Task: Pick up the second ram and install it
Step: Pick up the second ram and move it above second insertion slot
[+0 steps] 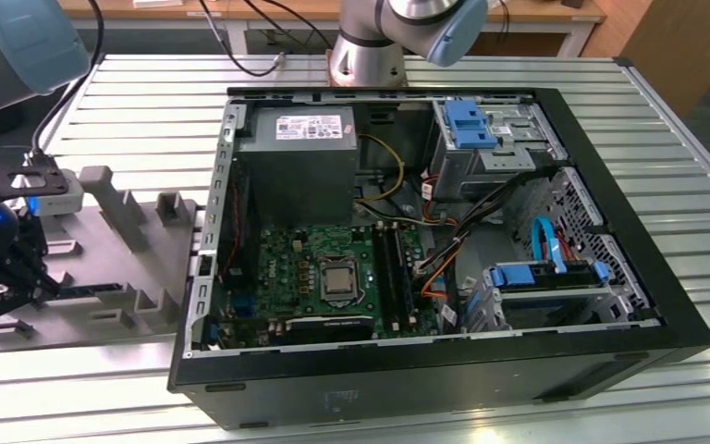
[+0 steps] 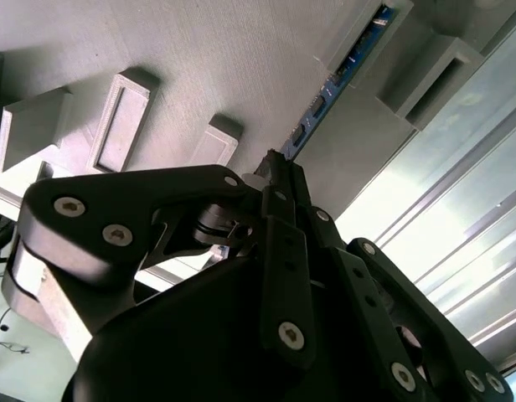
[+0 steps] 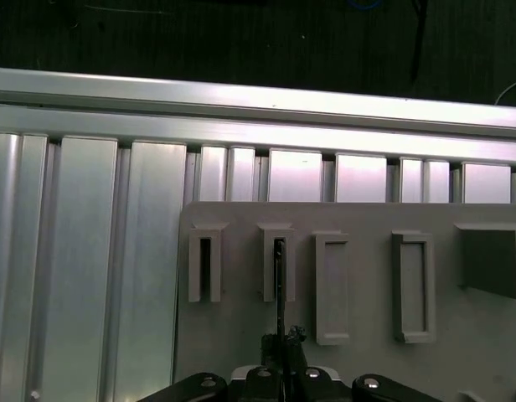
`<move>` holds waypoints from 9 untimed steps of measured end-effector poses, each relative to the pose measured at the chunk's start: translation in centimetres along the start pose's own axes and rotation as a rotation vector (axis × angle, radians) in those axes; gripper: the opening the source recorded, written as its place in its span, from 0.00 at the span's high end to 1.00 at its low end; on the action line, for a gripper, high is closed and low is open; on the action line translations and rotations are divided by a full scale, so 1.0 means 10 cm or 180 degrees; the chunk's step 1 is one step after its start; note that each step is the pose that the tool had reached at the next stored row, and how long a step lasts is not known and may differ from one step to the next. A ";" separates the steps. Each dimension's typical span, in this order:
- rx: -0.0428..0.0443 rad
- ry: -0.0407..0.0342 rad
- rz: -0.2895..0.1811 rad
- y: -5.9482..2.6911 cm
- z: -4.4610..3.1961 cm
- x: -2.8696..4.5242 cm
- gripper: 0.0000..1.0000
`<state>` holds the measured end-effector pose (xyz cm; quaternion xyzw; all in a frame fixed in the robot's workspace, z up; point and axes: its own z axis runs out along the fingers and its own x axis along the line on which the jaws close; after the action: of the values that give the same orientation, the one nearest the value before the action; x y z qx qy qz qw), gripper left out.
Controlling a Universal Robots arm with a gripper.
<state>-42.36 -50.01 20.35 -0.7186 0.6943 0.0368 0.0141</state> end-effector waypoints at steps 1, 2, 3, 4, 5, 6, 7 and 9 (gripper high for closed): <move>0.0000 0.0000 0.0000 0.000 0.000 0.000 0.87; 0.0000 0.0000 0.0000 0.000 -0.001 0.000 0.87; 0.0000 0.0000 0.0000 0.000 -0.001 0.000 0.87; 0.0000 0.0000 0.0000 0.000 -0.003 0.000 0.87; -0.0001 0.0001 0.0000 0.001 -0.010 -0.001 0.87; -0.0002 0.0001 0.0000 0.001 -0.019 -0.001 0.87; -0.0001 0.0000 0.0000 0.001 -0.028 -0.002 0.87; 0.0000 0.0000 0.0000 0.002 -0.060 -0.004 0.87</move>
<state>-42.37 -50.01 20.95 -0.7186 0.6943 0.0368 0.0141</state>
